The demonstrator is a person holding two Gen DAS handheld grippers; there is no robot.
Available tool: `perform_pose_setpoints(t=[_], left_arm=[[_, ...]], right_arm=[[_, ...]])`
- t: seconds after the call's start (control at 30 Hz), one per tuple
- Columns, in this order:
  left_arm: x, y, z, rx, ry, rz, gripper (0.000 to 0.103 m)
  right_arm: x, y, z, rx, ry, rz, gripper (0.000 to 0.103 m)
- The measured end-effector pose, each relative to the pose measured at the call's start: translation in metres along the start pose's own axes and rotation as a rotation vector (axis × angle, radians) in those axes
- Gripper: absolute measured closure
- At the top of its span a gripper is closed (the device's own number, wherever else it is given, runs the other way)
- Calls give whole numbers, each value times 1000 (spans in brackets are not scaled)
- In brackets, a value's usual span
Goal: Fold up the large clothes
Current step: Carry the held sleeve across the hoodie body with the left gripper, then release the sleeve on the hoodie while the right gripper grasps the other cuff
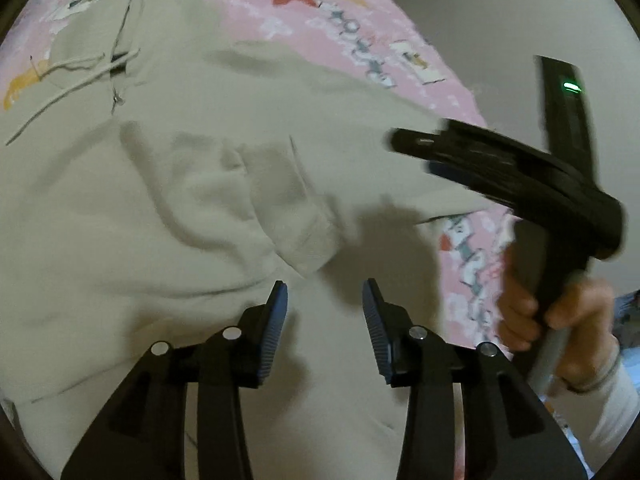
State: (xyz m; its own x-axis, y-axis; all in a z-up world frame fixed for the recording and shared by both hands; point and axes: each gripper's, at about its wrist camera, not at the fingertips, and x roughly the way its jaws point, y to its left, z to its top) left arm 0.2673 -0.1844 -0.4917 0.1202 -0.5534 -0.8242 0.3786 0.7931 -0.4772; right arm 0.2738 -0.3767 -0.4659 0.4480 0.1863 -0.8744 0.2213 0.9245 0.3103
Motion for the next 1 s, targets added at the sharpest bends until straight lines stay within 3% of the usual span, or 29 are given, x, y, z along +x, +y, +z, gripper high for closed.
perform_pose_setpoints(t=[0.07, 0.13, 0.27, 0.47, 0.6, 0.63, 0.7, 0.8, 1.0], left_arm=[[-26, 8, -3, -30, -39, 8, 60], [-48, 25, -5, -76, -75, 43, 51], [-79, 88, -6, -203, -116, 214, 50], [-105, 183, -12, -385, -115, 449, 50], [-112, 226, -18, -501, -98, 534, 50], [-114, 232, -21, -519, -94, 544, 50], [-115, 238, -24, -540, -86, 558, 50], [-111, 244, -27, -564, -64, 594, 50], [-122, 239, -28, -554, -81, 606, 50]], right_arm=[[4, 16, 2, -40, 9, 30, 33], [13, 31, 2, -96, 18, 7, 32], [51, 43, 0, -176, 96, -55, 32], [94, 47, -6, -234, 193, 27, 32], [103, 63, -13, -317, 196, 33, 33], [101, 69, -16, -345, 188, 47, 39], [99, 79, -22, -395, 190, 82, 78], [98, 88, -28, -440, 181, 29, 90], [38, 61, -9, -273, 78, 8, 98]])
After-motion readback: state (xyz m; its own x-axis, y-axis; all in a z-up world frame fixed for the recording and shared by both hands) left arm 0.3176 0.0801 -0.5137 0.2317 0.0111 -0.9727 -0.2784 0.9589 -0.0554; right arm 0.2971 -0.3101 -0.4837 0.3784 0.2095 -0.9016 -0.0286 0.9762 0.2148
